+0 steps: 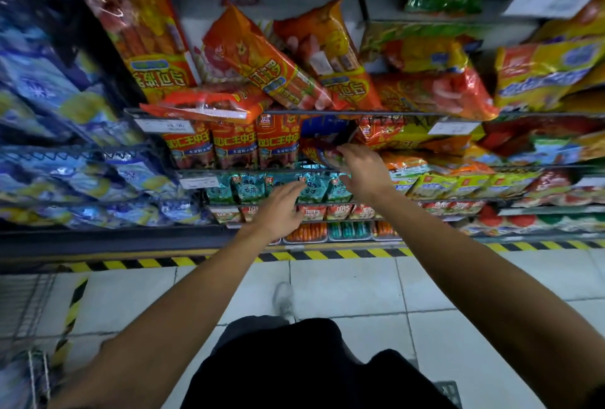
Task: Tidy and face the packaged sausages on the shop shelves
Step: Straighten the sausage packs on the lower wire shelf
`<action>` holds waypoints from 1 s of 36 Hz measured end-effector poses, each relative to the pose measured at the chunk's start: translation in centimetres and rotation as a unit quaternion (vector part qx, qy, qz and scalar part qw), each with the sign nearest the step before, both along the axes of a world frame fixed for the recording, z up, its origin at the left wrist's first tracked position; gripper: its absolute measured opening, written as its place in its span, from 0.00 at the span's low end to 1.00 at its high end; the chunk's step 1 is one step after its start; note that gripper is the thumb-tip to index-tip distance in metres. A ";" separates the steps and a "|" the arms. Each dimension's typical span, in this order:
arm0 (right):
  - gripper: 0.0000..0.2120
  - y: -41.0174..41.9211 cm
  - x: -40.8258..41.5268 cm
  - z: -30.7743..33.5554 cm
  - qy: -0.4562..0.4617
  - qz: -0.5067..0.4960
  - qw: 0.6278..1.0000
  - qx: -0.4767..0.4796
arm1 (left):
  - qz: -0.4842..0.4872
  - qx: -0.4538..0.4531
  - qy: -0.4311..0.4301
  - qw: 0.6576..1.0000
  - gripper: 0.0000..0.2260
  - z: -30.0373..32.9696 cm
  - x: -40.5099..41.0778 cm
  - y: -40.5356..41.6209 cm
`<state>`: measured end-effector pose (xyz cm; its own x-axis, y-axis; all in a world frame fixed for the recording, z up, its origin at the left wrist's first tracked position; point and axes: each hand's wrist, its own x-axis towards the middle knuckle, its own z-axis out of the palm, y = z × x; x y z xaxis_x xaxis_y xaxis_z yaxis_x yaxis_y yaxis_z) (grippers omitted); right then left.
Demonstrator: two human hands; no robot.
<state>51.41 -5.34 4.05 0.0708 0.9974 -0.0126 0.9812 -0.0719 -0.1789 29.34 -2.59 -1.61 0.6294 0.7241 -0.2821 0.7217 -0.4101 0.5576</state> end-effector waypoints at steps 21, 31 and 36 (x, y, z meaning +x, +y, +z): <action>0.19 3.1 1.4 1.1 -0.001 -0.055 0.998 -0.043 | 0.235 -0.323 -0.206 0.894 0.23 -1.7 7.0 2.8; 0.25 1.0 3.1 1.5 0.153 -0.099 0.983 -0.010 | 0.379 -0.566 -0.395 0.617 0.16 -0.7 10.3 1.4; 0.26 0.2 3.9 0.3 0.247 -0.137 0.959 -0.023 | 0.429 -0.602 -0.423 0.524 0.13 -0.4 10.2 1.0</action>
<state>55.30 -5.11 4.32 0.3048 0.9394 -0.1567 0.7206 -0.3350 -0.6071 39.58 -1.62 -1.97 0.4866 0.4602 -0.7426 -0.3609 0.8800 0.3088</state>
